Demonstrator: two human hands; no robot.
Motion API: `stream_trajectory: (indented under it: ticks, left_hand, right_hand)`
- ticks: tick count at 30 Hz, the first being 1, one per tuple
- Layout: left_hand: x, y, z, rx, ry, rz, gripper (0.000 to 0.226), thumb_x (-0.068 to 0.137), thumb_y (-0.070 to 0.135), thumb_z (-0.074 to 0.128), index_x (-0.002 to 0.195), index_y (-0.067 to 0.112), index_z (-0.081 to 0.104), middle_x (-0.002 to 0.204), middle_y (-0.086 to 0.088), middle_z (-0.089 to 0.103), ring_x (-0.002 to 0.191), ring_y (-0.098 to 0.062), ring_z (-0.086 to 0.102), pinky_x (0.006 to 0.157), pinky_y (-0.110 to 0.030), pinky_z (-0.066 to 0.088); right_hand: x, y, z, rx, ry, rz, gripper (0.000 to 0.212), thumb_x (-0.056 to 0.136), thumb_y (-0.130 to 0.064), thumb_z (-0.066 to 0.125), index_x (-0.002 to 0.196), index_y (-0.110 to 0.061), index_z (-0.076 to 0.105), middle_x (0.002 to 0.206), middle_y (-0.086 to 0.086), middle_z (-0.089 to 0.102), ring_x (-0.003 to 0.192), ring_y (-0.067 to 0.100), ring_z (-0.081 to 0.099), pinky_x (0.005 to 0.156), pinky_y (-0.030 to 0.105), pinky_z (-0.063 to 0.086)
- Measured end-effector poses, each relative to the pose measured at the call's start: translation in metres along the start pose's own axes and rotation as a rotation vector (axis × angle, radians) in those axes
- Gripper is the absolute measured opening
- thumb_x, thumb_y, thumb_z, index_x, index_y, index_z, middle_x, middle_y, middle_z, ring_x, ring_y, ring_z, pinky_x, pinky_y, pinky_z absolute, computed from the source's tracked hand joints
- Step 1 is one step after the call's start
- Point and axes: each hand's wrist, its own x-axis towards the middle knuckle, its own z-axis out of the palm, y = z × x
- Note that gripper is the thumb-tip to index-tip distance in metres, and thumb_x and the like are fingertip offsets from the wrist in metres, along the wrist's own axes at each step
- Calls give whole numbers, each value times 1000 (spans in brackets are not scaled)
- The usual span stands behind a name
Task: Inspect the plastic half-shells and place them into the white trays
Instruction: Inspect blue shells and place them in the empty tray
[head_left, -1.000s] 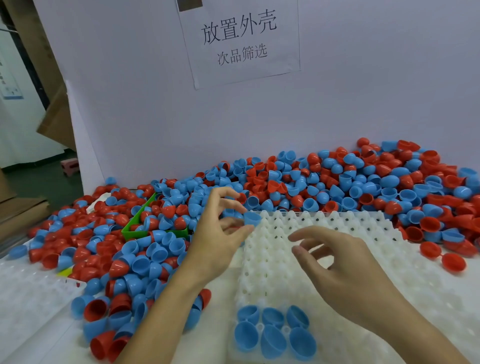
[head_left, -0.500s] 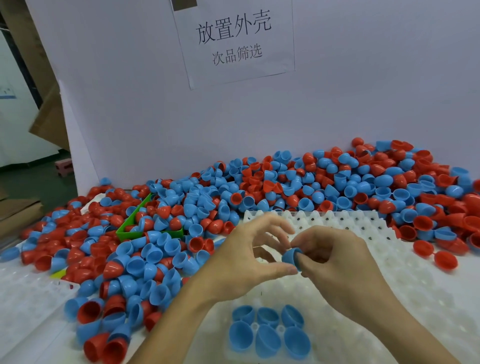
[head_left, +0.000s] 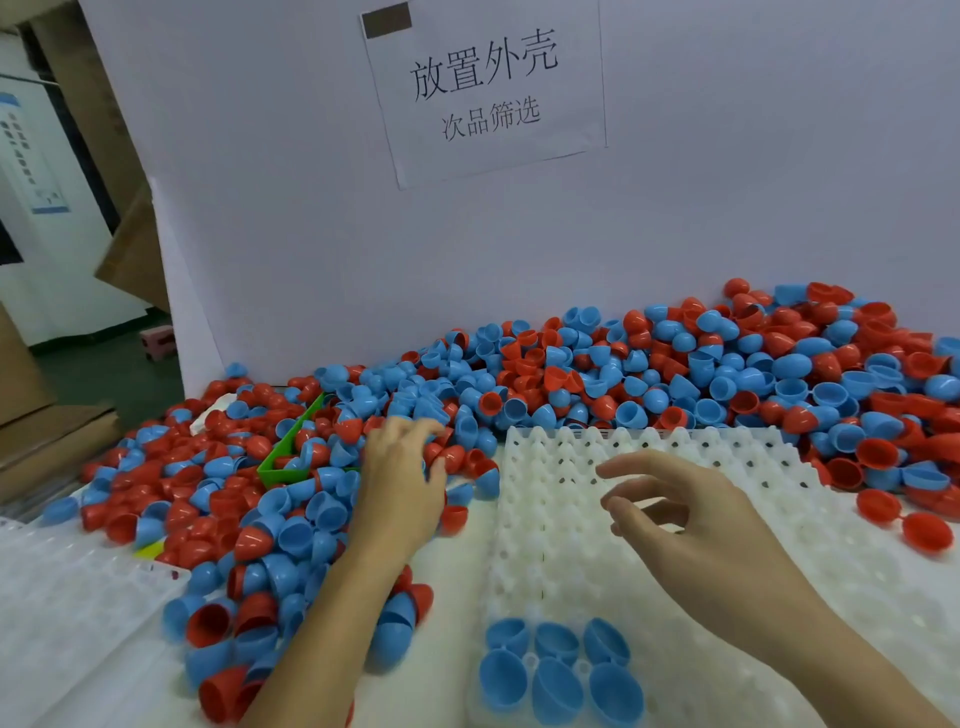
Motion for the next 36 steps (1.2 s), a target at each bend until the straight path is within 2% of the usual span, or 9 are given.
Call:
stream_trajectory:
  ticks: [4, 7, 13, 17, 20, 24, 27, 29, 36]
  left_hand:
    - [2, 8, 17, 194, -382, 103, 39, 101, 20, 50, 138, 32, 49, 125, 3, 52, 121, -21, 45, 106, -38, 38]
    - [-1, 12, 26, 342, -358, 134, 33, 99, 23, 54, 130, 34, 52, 115, 5, 59, 115, -21, 47, 104, -38, 34]
    - [-3, 10, 18, -27, -161, 46, 16, 93, 16, 66, 108, 22, 68, 104, 6, 66, 98, -15, 61, 86, -33, 53]
    - [-7, 20, 2, -318, -57, 34, 27, 86, 18, 77, 107, 28, 64, 101, 14, 66, 92, -2, 63, 73, -11, 50]
    - [-15, 35, -11, -491, -147, 90, 45, 79, 8, 82, 104, 37, 57, 95, 15, 67, 92, 3, 64, 75, -11, 52]
    - [-26, 59, -13, -529, -311, 234, 53, 81, 1, 78, 110, 37, 52, 101, 18, 72, 104, -2, 66, 88, -20, 54]
    - [-33, 69, -10, -537, -362, 305, 57, 83, -1, 75, 112, 43, 50, 106, 20, 72, 110, -3, 65, 92, -20, 53]
    - [-36, 73, -9, -570, -374, 310, 57, 84, 0, 74, 112, 44, 51, 109, 21, 69, 110, -4, 64, 91, -20, 53]
    - [-33, 75, -13, -887, -459, 165, 35, 84, -6, 74, 106, 18, 59, 108, 3, 70, 104, -18, 71, 87, -28, 57]
  right_hand:
    - [0, 0, -2, -8, -8, -5, 22, 91, -22, 63, 93, -43, 68, 84, -19, 70, 82, -7, 65, 62, 9, 47]
    - [0, 1, -1, -34, -19, -17, 21, 92, -24, 62, 93, -45, 67, 84, -26, 68, 86, -13, 61, 59, 5, 44]
    - [-1, 1, -1, -44, -19, -40, 21, 92, -25, 62, 93, -45, 67, 85, -27, 68, 87, -12, 61, 60, 6, 44]
    - [-1, 0, 0, -40, -14, -50, 20, 92, -25, 63, 93, -45, 67, 88, -29, 68, 88, -12, 61, 64, 10, 43]
    - [-1, -2, 1, -33, -8, -74, 19, 93, -27, 64, 97, -45, 66, 92, -32, 65, 89, -11, 61, 64, 11, 44]
    - [-2, -3, 2, 48, 30, -107, 20, 93, -30, 64, 105, -47, 64, 96, -23, 67, 92, -7, 63, 64, 13, 51]
    - [0, -4, 1, 80, 19, -118, 21, 91, -25, 68, 99, -44, 67, 90, -21, 68, 88, 0, 67, 66, 23, 58]
    - [0, -3, 0, 51, 10, -119, 28, 88, -14, 71, 91, -42, 69, 87, -22, 69, 84, 1, 68, 65, 21, 56]
    - [-1, -4, 2, 5, 70, -139, 40, 82, 0, 75, 82, -40, 70, 75, -17, 69, 77, 1, 67, 68, 16, 54]
